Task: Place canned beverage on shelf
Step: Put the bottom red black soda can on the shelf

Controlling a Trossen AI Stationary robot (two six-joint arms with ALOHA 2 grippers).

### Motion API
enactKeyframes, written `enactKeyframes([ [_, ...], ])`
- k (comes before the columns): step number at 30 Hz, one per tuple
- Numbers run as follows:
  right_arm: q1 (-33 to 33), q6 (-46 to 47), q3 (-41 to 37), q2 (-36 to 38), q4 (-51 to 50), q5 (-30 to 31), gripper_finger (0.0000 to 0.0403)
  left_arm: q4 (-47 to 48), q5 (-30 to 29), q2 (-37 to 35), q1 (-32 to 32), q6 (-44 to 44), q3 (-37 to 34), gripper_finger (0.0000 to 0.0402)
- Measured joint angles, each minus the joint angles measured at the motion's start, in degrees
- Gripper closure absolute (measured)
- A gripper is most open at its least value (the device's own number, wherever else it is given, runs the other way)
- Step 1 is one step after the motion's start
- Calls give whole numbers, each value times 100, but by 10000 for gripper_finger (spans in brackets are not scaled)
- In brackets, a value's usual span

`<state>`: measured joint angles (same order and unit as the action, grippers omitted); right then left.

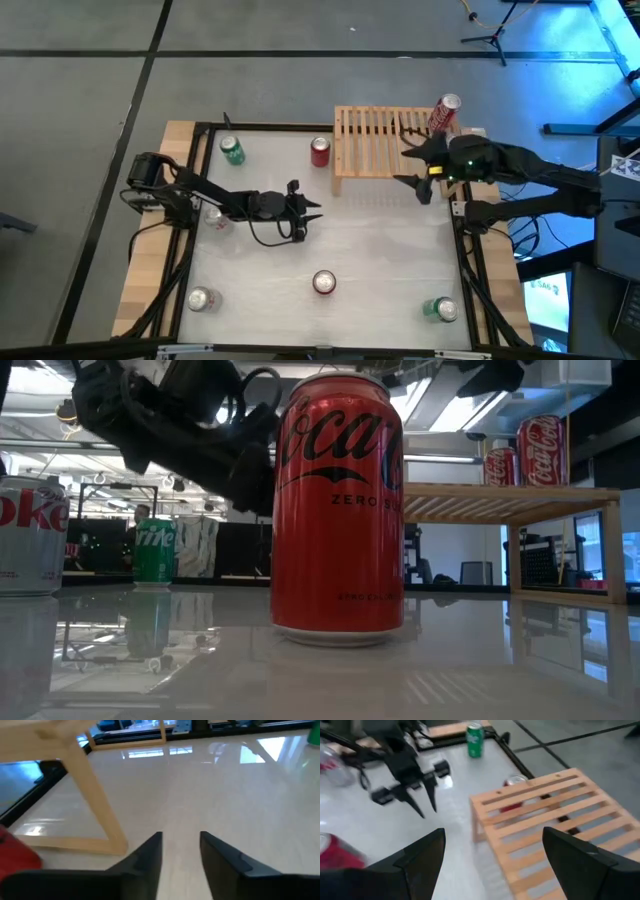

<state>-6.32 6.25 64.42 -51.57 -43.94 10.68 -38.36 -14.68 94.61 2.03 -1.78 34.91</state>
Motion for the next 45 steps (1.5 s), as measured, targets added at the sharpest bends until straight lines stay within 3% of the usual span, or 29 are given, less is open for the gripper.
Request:
enactKeyframes([
  [7, 269, -55, 420, -76, -278, 220, 75, 1754, 84, -774, -345, 222, 557, 170],
  [10, 525, -24, 420, -83, -321, 234, 75, 2720, -68, -981, -492, 321, 982, 150],
  [14, 1047, 143, 362, -159, -308, 548, 75, 3256, -540, -1132, -636, 157, 1399, 145],
  [17, 1486, 253, 108, -233, -207, 882, 75, 3261, -730, -1150, -795, -112, 1540, 149],
  [21, 2000, 415, -408, -284, 210, 1241, 75, 3263, -553, -1163, -1206, -225, 1662, 153],
  [30, 2769, 397, -2087, -423, 2238, 1326, 75, 3094, 1203, -1132, -2334, -196, 1669, 154],
  [33, 2902, 392, -2467, -570, 2743, 1329, 75, 2994, 1378, -1053, -2607, -168, 1680, 154],
  [45, 2961, 353, -2629, -1275, 3240, 1492, 75, 2891, 1649, -436, -3081, -126, 1680, 154],
])
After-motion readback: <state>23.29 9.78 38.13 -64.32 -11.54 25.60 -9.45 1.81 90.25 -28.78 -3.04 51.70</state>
